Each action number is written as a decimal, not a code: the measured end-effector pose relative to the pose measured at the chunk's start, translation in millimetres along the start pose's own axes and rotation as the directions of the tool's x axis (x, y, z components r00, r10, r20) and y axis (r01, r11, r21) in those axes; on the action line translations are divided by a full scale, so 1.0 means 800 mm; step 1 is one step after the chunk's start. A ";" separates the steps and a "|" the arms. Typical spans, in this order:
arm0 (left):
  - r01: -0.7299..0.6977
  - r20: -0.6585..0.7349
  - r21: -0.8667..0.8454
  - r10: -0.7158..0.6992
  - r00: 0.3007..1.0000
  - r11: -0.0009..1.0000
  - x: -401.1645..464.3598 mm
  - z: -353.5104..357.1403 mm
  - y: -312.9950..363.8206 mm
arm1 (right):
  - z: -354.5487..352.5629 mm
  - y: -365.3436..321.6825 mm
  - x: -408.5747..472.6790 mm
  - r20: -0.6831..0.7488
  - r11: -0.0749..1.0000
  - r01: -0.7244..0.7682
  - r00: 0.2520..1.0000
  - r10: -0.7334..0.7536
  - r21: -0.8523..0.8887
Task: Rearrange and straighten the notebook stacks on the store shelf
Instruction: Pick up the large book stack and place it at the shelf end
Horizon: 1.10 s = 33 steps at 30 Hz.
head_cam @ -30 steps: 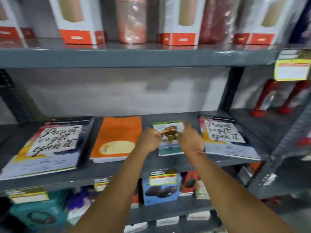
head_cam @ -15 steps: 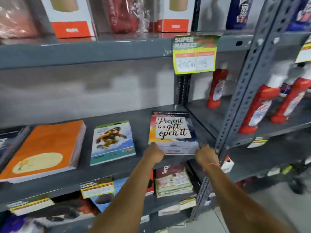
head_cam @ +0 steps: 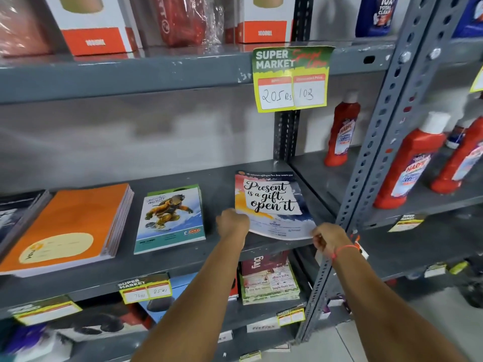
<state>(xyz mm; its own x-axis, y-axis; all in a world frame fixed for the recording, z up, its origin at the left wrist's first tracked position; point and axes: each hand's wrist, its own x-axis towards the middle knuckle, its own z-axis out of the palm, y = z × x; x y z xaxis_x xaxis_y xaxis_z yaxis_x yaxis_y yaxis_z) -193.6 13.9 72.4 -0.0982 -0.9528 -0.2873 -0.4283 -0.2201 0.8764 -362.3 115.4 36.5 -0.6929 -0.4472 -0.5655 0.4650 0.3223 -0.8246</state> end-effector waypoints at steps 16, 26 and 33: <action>-0.078 -0.040 -0.337 0.068 0.997 0.938 -0.011 -0.117 0.006 | 0.086 -0.041 -0.088 0.106 0.961 0.275 0.957 -0.270 -0.036; -0.265 -0.304 -0.438 0.136 0.943 0.859 0.004 -0.401 -0.040 | 0.315 -0.018 -0.242 0.411 0.896 0.442 0.808 -0.423 0.054; -0.292 -0.351 -0.443 0.135 0.927 0.848 0.027 -0.640 -0.139 | 0.512 0.059 -0.385 0.518 0.876 0.481 0.742 -0.426 0.032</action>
<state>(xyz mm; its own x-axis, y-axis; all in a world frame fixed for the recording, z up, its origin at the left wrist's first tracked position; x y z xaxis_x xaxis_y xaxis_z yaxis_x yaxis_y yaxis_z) 311.9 -89.1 166.4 0.1663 -0.9860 -0.0121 0.0638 -0.0015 0.9980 98.7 -73.6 165.4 -0.4265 -0.9013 -0.0762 0.0915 0.0408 -0.9950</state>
